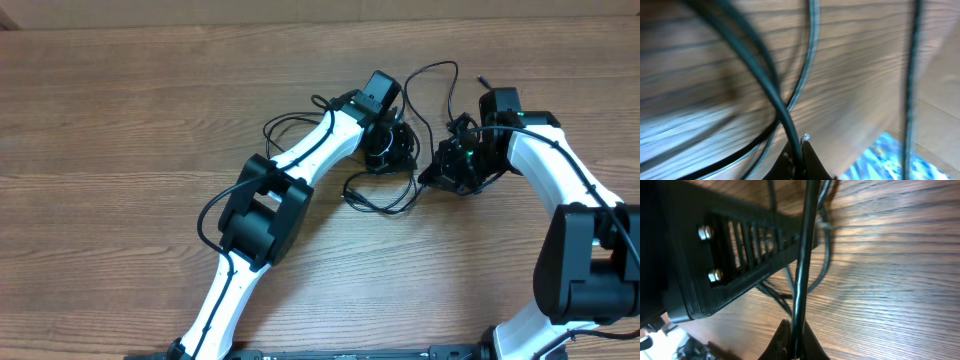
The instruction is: Untangle cables
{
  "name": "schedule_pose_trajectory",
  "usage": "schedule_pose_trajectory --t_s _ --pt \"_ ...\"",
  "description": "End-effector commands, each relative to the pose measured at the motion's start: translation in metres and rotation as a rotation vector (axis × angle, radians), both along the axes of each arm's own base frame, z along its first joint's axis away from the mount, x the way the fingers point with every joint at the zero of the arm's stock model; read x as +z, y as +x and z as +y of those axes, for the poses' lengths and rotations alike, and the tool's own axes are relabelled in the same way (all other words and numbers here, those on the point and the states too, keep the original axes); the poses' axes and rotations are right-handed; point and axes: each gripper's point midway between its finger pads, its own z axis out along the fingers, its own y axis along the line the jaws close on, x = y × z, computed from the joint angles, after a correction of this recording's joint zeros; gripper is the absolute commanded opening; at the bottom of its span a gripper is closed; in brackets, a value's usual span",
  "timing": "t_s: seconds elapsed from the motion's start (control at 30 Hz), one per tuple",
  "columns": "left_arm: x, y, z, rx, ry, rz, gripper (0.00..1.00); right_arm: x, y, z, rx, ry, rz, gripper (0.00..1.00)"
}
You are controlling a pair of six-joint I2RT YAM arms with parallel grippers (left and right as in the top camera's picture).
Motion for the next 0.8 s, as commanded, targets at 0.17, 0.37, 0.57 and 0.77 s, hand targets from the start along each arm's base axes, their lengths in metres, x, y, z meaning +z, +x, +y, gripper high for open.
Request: schedule_pose_trajectory --t_s 0.17,0.37,0.57,0.77 --pt "-0.016 0.028 0.103 0.014 0.231 -0.036 0.04 -0.022 -0.013 -0.129 -0.456 -0.582 0.158 0.04" --pt "0.01 0.057 0.162 0.04 0.249 -0.115 0.04 -0.02 -0.018 -0.17 -0.591 -0.587 0.184 0.04" --pt "0.019 0.051 0.177 -0.014 0.263 -0.13 0.04 0.023 0.005 -0.203 -0.632 -0.615 0.099 0.04" --pt "0.017 0.04 0.177 -0.078 0.277 -0.127 0.04 0.104 0.017 -0.262 -0.766 -0.769 -0.006 0.04"
